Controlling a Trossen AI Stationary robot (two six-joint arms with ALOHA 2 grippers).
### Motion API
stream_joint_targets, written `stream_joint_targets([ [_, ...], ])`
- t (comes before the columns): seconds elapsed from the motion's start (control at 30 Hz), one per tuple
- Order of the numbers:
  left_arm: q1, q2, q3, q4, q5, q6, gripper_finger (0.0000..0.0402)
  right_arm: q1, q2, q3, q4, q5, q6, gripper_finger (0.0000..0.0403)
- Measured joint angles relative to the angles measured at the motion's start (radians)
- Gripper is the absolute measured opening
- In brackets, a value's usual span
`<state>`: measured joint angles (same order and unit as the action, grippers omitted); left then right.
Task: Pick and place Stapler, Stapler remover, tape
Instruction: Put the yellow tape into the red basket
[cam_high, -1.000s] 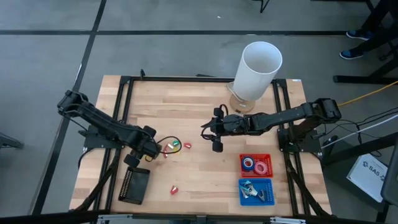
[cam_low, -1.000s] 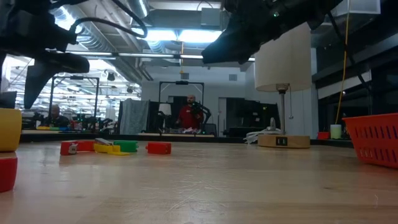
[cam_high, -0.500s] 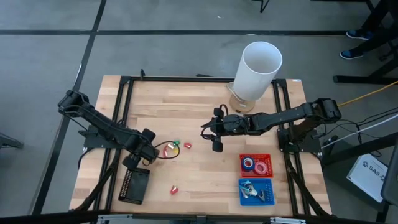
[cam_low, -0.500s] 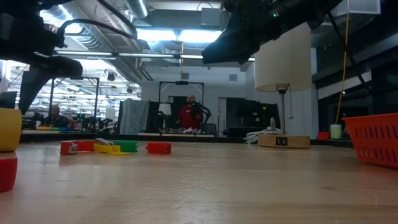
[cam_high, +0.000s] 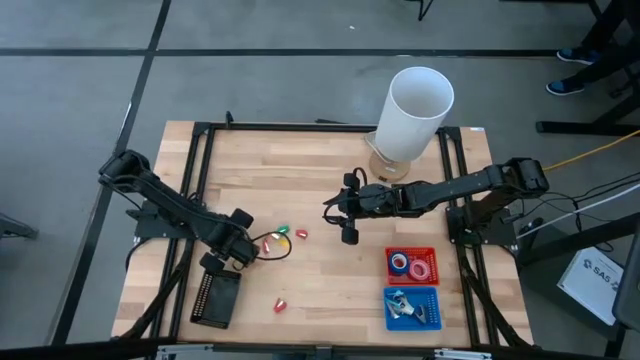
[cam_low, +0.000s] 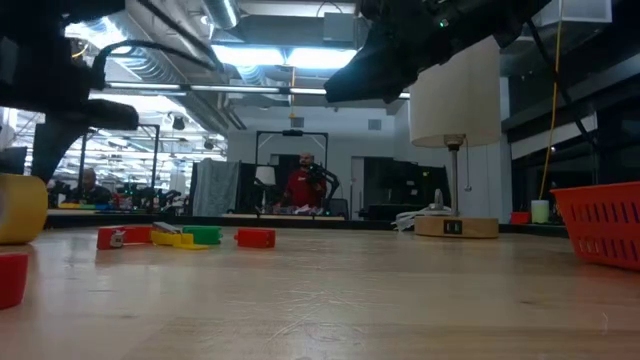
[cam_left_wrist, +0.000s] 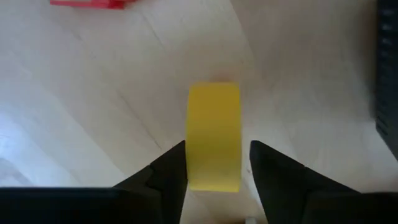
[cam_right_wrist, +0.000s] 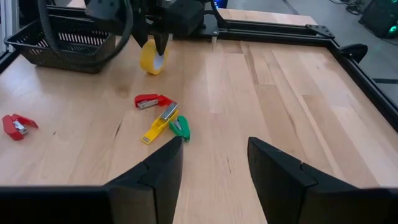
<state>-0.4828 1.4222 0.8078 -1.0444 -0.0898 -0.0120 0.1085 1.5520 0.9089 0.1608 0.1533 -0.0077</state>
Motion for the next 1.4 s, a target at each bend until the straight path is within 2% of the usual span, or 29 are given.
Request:
stream_joint_targets([
  [0.23,0.023,0.03,0.0,-0.003,0.004,0.014,0.0103,0.001,0.0,0.0,0.0,-0.002,0.001,0.0181],
  [0.47,0.115,-0.038,0.027,-0.001,-0.002,0.014,0.0103,0.002,0.0,0.0,0.0,-0.023,0.0,0.0181],
  [0.67,0.226,-0.15,0.054,0.047,-0.096,0.056,0.0103,0.002,0.0,0.0,0.015,-0.023,-0.007,0.0181],
  [0.87,0.336,-0.257,0.054,0.313,-0.104,0.142,0.0103,0.002,-0.001,0.0,0.079,-0.023,-0.048,0.0181],
  [1.1,0.431,-0.279,0.055,0.635,-0.249,0.156,0.0103,0.001,-0.001,0.0,0.196,-0.008,-0.082,0.0181],
  [1.23,0.454,-0.258,0.034,0.847,-0.36,0.15,0.0103,0.0,-0.001,0.0,0.24,0.099,-0.099,0.0181],
  [1.4,0.473,-0.216,0.02,1.068,-0.372,0.095,0.0103,-0.015,-0.001,0.0,0.284,0.282,-0.104,0.0181],
])
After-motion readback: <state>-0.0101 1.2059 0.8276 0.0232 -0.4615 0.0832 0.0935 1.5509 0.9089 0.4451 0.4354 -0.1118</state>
